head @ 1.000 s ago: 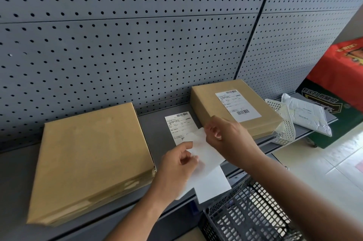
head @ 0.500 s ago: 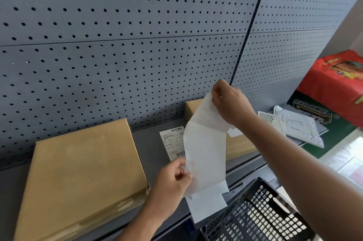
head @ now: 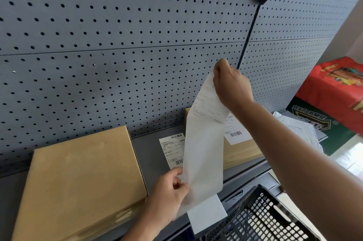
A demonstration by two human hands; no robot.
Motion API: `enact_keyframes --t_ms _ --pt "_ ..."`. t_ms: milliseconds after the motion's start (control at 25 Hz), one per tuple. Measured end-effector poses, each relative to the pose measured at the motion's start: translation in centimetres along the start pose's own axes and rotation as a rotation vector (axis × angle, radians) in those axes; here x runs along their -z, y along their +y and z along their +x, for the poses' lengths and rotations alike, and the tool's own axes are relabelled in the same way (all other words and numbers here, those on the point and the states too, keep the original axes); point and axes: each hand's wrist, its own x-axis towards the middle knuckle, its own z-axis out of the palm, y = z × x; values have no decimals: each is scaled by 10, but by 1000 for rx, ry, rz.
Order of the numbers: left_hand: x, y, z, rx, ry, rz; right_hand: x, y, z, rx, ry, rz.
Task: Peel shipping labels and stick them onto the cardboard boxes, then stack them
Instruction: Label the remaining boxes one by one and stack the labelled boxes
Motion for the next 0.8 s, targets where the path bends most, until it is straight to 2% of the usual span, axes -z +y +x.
enact_keyframes --t_ms 400,640,800 --pt "0 2 -7 87 -76 48 34 9 26 -119 157 56" --pt "5 8 -6 162 -55 -2 46 -12 -4 36 200 281" --pt "14 12 -5 83 15 1 48 -30 -38 149 159 390"
